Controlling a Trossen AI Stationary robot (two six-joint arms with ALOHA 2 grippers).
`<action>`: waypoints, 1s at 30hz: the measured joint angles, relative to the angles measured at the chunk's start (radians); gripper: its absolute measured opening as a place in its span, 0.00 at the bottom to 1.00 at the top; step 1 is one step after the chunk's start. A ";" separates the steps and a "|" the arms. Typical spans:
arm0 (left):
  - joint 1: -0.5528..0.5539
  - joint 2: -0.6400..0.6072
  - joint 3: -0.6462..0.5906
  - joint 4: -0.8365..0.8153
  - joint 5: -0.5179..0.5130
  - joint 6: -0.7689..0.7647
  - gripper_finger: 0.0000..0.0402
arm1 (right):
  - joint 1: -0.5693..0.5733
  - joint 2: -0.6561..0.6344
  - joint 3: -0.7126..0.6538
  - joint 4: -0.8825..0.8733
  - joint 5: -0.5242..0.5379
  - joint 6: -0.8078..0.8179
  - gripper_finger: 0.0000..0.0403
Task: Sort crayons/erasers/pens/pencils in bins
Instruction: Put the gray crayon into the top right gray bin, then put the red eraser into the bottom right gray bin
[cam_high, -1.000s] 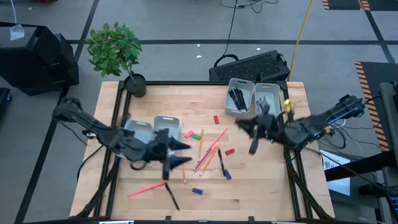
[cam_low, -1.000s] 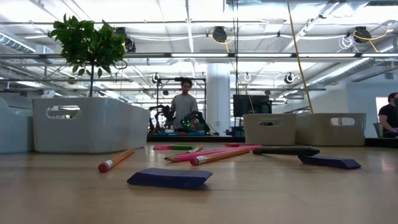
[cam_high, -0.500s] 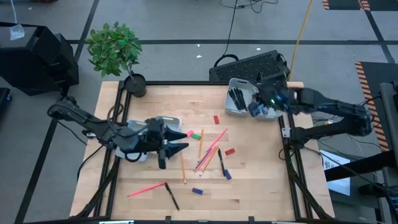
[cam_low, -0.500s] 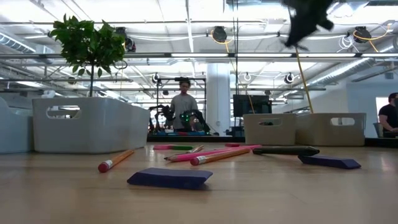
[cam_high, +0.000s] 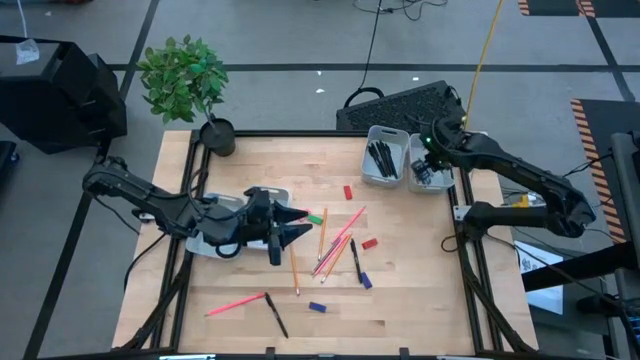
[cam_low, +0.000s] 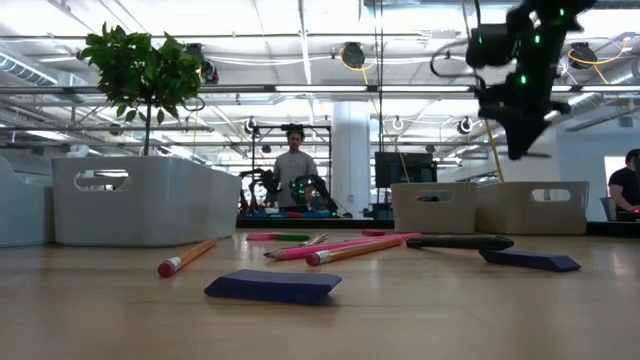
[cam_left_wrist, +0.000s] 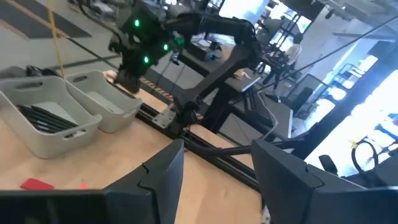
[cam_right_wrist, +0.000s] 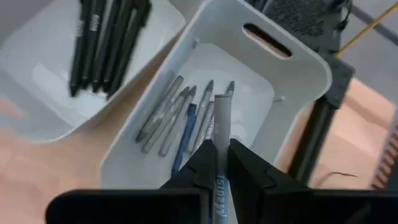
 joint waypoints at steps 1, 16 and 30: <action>0.001 0.000 0.000 -0.001 -0.011 0.005 0.48 | -0.022 0.004 -0.022 0.031 -0.013 -0.011 0.05; 0.217 -0.049 -0.002 -0.359 0.313 -0.003 0.48 | -0.166 0.294 -0.122 0.306 -0.116 0.089 0.06; 0.327 0.001 0.002 -0.612 0.390 0.043 0.48 | -0.048 0.087 -0.078 0.176 -0.212 0.196 0.33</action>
